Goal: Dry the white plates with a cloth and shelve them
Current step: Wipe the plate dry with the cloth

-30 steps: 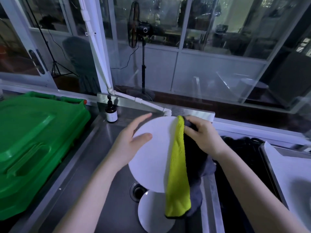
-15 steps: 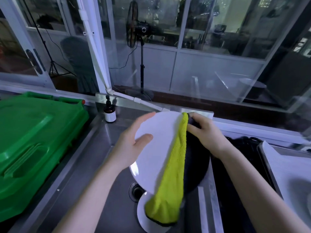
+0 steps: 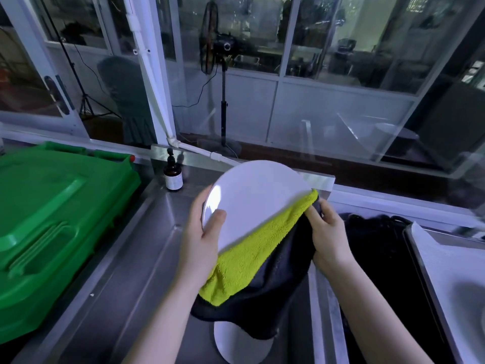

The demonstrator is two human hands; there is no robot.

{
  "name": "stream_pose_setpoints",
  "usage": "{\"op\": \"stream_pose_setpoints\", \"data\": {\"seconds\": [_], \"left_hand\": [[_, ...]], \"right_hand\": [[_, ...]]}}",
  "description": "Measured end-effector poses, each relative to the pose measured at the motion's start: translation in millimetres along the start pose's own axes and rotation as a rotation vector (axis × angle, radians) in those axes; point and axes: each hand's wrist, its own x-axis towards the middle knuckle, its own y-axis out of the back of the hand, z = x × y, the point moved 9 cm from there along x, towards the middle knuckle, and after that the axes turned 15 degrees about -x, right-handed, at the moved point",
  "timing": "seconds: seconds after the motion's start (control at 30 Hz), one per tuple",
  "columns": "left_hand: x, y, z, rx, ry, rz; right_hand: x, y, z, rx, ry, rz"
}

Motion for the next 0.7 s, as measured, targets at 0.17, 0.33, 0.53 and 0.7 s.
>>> {"op": "stream_pose_setpoints", "data": {"seconds": [0.17,0.33,0.53,0.7], "left_hand": [[21,3,9,0.146,0.069,-0.165],[29,-36,33,0.375,0.012,-0.568],[27,2,22,0.142,0.027,-0.157],[-10,5,-4,0.035,0.012,0.018]], "right_hand": [[6,-10,-40,-0.314,0.233,-0.165],[-5,-58,-84,-0.739,0.572,-0.47],[-2,-35,-70,-0.534,0.496,-0.238],[-5,-6,-1,-0.017,0.057,-0.013]]}}
